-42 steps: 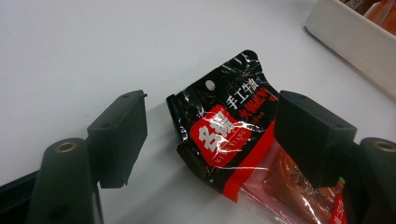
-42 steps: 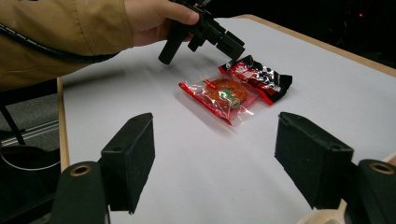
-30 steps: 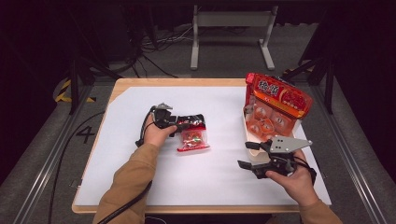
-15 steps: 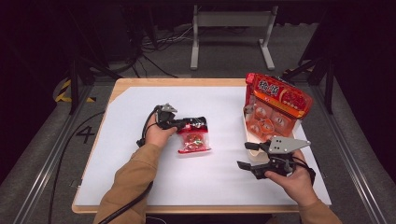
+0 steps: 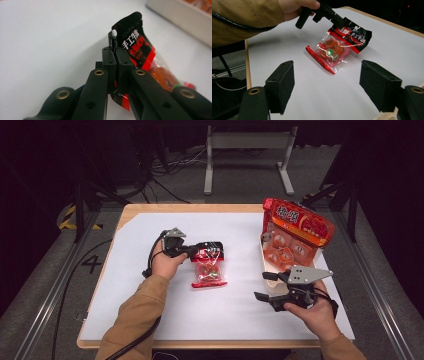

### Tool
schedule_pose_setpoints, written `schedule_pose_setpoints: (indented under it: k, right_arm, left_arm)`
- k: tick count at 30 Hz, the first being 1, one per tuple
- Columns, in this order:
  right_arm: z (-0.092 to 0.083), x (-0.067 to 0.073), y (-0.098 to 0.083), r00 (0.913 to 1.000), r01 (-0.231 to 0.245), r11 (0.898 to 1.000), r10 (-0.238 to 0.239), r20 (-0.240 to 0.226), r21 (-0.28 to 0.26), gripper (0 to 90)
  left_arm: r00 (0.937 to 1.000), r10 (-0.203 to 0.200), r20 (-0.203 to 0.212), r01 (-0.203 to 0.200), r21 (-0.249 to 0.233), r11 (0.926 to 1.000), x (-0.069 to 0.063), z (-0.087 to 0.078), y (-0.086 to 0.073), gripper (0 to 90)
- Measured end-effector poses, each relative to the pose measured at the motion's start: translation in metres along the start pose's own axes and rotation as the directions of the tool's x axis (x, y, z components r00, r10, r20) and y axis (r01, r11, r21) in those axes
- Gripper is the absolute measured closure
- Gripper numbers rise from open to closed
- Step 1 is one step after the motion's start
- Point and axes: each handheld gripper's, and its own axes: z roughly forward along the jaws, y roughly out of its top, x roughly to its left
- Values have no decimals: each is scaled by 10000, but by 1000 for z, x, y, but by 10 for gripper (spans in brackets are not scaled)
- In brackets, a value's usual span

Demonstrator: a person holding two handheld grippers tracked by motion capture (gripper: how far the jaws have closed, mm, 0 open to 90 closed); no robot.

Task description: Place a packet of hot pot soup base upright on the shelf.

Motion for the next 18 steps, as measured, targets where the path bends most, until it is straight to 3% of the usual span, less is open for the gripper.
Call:
schedule_pose_setpoints:
  k: [3,5,10,12,18]
  right_arm:
    - [0,0,1,10000,-19,10000,19,11,-14,289]
    - [-1,0,1,10000,-45,10000,46,18,-34,294]
    - [-4,-1,3,9999,-118,9999,118,29,-94,319]
    - [-6,-1,4,9998,-206,9997,205,-77,-141,331]
    - [-8,-1,6,9996,-269,9995,268,-104,-175,344]
  left_arm:
    - [9996,145,262,-137,-328,9994,-7,-9,5,882]
    - [9976,-146,679,184,-557,9983,-12,-15,7,881]
    - [9934,-65,1142,158,-806,9966,-24,-27,9,884]
    - [9853,-175,1698,349,-1005,9943,-29,-32,9,886]
    - [9778,170,2090,84,-1200,9927,-46,-42,11,890]
